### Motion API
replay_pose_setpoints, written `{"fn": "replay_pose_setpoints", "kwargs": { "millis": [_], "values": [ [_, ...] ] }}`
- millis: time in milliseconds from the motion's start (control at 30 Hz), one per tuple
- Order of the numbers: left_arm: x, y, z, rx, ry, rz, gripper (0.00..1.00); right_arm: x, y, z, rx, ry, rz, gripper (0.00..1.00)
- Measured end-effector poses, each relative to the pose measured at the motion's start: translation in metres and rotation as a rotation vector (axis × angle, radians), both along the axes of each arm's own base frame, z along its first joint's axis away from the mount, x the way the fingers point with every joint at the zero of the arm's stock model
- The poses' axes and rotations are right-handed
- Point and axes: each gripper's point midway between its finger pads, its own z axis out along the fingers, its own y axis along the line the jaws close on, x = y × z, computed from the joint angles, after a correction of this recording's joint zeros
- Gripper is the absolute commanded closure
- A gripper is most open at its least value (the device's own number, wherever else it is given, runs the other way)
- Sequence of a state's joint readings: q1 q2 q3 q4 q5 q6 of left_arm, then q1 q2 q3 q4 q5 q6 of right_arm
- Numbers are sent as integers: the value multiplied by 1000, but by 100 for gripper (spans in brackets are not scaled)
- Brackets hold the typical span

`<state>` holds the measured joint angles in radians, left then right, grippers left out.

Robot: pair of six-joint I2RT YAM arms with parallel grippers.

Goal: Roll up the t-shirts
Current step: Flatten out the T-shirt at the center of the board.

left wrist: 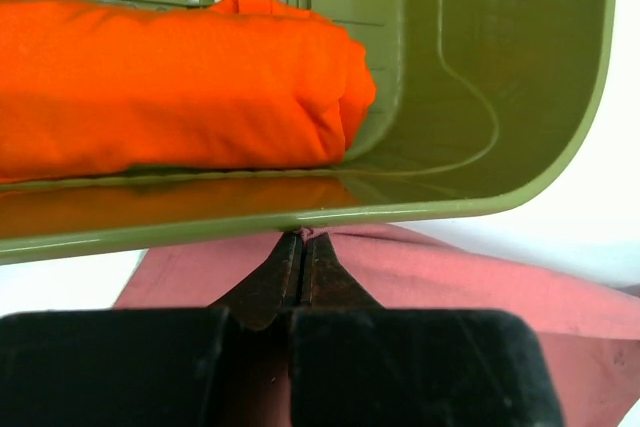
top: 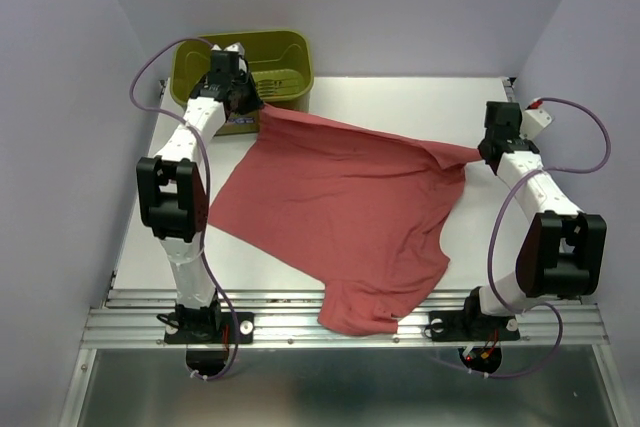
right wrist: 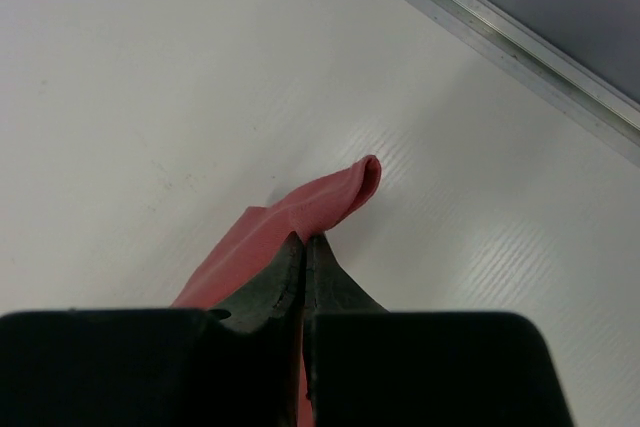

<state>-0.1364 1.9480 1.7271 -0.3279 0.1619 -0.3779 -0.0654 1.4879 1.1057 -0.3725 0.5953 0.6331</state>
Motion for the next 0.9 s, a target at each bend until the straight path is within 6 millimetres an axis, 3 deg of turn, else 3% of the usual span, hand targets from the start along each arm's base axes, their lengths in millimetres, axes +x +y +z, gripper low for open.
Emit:
{"fn": "replay_pose_setpoints", "kwargs": {
  "millis": [367,633,733,900],
  "values": [
    [10,1,-31,27,101,-4,100,4,1,1,5,-12,7,99],
    [0,-1,-32,32,77,-12,100,-2,1,3,2,-22,7,99],
    [-8,-9,-31,51,46,-26,100,-9,-2,5,-5,-23,4,99],
    [-14,-63,-5,79,-58,-126,100,-28,-26,6,-19,-19,-56,99]
  ]
}}
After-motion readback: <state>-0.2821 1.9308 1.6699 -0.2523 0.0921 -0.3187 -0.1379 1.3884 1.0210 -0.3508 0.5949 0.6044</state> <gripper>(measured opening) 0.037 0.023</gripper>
